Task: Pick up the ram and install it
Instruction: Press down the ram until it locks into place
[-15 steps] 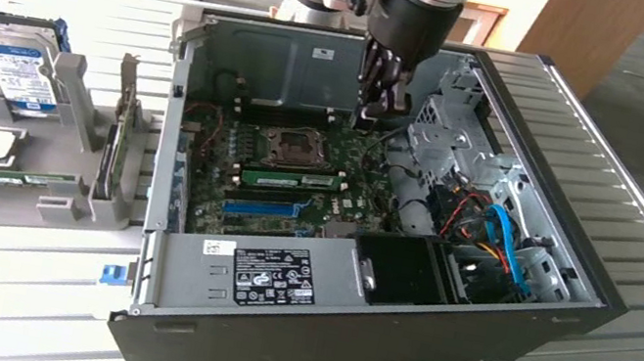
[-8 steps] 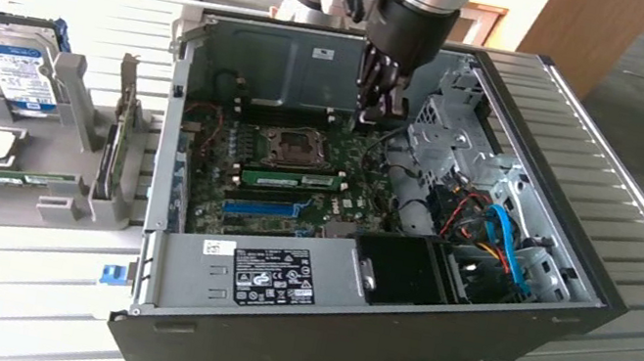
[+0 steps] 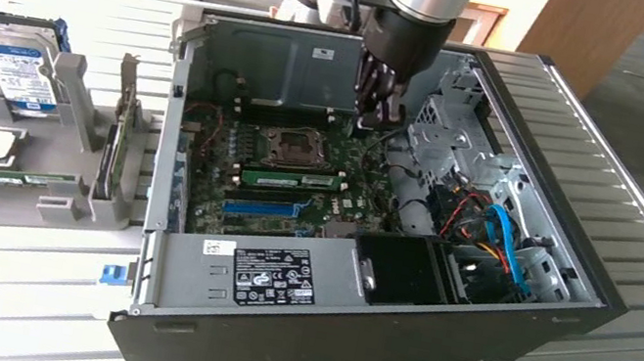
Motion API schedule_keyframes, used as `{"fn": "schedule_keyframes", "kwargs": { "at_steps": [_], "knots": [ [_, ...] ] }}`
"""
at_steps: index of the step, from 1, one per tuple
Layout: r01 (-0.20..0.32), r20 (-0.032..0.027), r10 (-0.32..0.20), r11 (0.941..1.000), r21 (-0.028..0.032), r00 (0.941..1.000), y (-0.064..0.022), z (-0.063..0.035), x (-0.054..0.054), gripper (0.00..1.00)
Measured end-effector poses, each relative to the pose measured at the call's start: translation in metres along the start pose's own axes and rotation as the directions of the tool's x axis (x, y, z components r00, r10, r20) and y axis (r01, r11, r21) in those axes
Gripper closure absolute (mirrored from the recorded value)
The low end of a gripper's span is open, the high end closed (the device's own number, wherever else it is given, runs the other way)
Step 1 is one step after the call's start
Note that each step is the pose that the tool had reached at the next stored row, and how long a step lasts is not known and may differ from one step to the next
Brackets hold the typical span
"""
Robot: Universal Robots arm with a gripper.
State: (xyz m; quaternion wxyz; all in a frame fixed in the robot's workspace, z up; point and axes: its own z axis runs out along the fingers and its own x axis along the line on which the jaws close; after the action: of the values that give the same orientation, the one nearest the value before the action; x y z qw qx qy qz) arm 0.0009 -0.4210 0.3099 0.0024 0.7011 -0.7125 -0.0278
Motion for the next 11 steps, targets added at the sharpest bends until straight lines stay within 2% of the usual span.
{"fn": "schedule_keyframes", "kwargs": {
  "at_steps": [11],
  "knots": [
    [0.0,0.0001,0.0,1.0,0.0,1.0,-0.0003,0.0057,0.0002,0.89]
  ]
}}
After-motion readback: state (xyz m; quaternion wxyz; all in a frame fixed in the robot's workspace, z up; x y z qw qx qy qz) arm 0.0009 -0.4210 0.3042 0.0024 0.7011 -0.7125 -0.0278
